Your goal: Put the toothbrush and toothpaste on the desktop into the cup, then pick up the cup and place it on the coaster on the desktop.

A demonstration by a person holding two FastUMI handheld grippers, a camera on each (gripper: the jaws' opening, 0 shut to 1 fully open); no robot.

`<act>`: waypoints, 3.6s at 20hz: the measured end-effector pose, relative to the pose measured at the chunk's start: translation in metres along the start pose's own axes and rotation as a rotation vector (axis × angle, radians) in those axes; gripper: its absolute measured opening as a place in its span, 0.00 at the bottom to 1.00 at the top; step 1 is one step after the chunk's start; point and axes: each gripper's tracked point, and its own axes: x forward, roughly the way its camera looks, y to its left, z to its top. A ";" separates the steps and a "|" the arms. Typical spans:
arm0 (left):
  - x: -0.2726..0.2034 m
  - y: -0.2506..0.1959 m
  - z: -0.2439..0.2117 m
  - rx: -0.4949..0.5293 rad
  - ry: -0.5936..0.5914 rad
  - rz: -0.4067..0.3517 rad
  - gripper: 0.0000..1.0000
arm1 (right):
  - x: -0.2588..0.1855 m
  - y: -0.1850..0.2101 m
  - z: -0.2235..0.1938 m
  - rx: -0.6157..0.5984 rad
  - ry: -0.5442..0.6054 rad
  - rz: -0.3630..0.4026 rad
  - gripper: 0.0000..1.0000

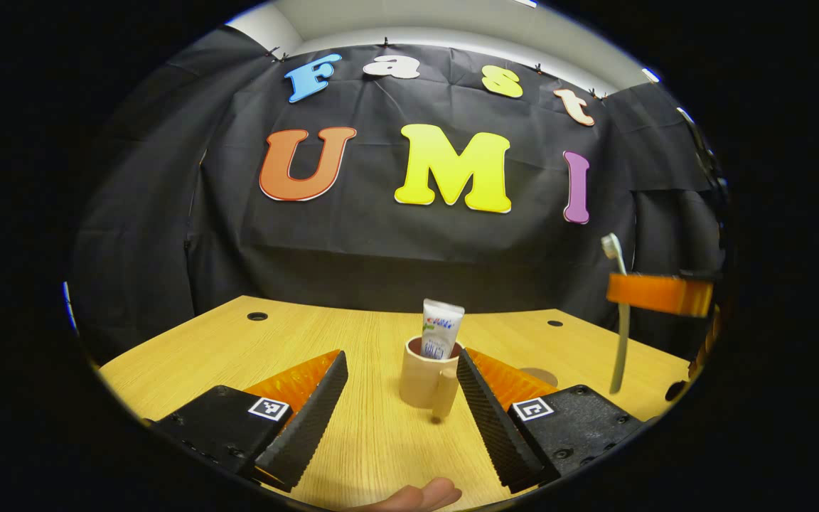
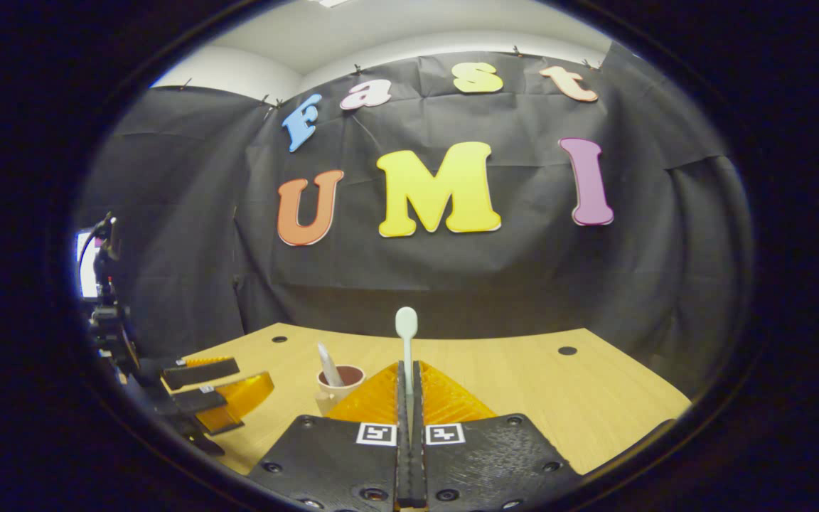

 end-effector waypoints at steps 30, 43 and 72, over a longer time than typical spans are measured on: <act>0.009 0.010 -0.037 -0.064 0.058 -0.066 0.98 | 0.172 0.088 0.011 0.025 0.070 0.080 0.01; 0.010 0.008 -0.044 -0.061 0.076 -0.060 0.98 | 0.142 0.108 0.039 -0.148 -0.054 0.079 0.95; 0.058 -0.023 -0.004 -0.050 0.660 -0.103 0.97 | -0.098 -0.048 0.069 -0.039 -0.143 -0.095 0.94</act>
